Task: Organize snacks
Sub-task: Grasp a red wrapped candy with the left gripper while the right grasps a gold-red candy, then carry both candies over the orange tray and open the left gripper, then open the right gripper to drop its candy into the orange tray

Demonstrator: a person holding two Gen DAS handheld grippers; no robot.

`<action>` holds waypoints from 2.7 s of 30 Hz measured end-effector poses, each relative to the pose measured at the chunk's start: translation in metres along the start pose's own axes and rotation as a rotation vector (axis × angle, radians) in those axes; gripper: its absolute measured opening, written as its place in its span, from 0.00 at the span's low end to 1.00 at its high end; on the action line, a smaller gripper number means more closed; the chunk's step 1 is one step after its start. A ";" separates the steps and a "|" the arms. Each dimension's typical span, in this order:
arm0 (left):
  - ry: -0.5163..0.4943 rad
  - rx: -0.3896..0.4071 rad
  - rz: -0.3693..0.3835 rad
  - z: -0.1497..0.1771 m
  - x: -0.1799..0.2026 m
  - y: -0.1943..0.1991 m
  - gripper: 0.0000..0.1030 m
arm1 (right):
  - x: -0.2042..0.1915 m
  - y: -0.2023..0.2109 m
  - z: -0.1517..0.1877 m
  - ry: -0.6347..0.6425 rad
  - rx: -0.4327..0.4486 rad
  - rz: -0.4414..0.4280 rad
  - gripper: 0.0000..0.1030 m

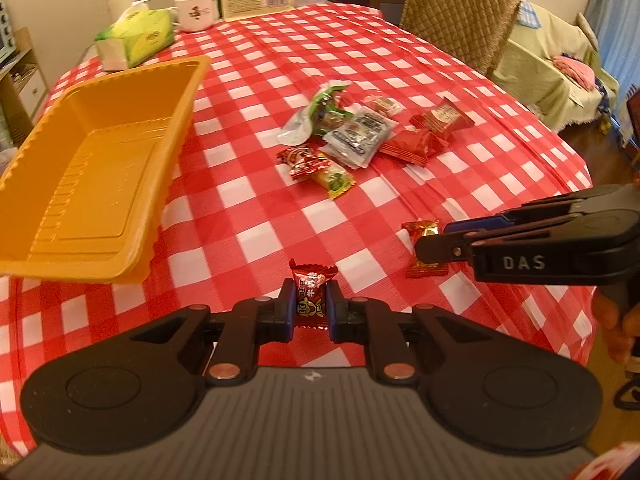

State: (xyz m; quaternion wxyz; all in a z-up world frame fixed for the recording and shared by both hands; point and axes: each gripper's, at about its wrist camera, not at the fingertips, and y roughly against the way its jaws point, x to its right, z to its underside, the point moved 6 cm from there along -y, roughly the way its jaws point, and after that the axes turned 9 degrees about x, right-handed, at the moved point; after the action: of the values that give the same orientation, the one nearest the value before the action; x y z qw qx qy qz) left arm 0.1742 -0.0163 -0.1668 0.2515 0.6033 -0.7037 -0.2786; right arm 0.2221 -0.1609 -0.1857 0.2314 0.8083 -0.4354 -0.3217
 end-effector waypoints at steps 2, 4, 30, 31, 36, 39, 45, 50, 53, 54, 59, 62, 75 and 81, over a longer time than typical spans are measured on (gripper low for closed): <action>0.009 0.003 -0.013 0.001 -0.002 0.003 0.13 | 0.000 -0.003 0.000 0.009 -0.003 0.000 0.31; 0.018 0.007 -0.026 0.001 -0.003 0.007 0.13 | -0.001 -0.006 0.000 0.021 -0.004 0.004 0.28; 0.138 0.113 -0.240 -0.032 -0.074 0.086 0.14 | -0.084 0.022 -0.053 0.078 0.056 -0.242 0.18; 0.138 0.117 -0.237 -0.035 -0.083 0.086 0.14 | -0.092 0.020 -0.057 0.077 0.062 -0.245 0.18; 0.127 0.119 -0.227 -0.050 -0.132 0.082 0.14 | -0.134 0.003 -0.074 0.070 0.071 -0.253 0.18; 0.113 0.113 -0.210 -0.056 -0.157 0.075 0.14 | -0.160 -0.013 -0.083 0.072 0.076 -0.251 0.18; 0.095 0.085 -0.163 -0.062 -0.193 0.054 0.14 | -0.190 -0.047 -0.091 0.080 0.054 -0.216 0.18; 0.085 0.058 -0.124 -0.060 -0.209 0.037 0.14 | -0.197 -0.068 -0.091 0.065 0.026 -0.181 0.18; 0.080 0.042 -0.105 -0.059 -0.214 0.029 0.14 | -0.198 -0.076 -0.089 0.060 0.015 -0.162 0.18; 0.078 0.037 -0.099 -0.059 -0.215 0.027 0.14 | -0.199 -0.079 -0.090 0.057 0.012 -0.156 0.18; 0.073 0.024 -0.075 -0.059 -0.220 0.018 0.14 | -0.200 -0.087 -0.089 0.046 0.002 -0.126 0.18; 0.070 0.019 -0.067 -0.059 -0.223 0.013 0.14 | -0.201 -0.090 -0.089 0.043 0.001 -0.111 0.18; 0.070 0.015 -0.041 -0.057 -0.230 0.012 0.23 | -0.202 -0.093 -0.091 0.030 0.012 -0.077 0.18; 0.085 0.016 -0.050 -0.054 -0.236 0.020 0.24 | -0.205 -0.097 -0.095 0.032 0.016 -0.078 0.18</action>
State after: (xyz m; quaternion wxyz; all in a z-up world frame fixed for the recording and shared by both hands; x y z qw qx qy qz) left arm 0.2321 0.2151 -0.1182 0.2693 0.6338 -0.6794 -0.2534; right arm 0.2593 0.0732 -0.1189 0.2190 0.8315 -0.4026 -0.3140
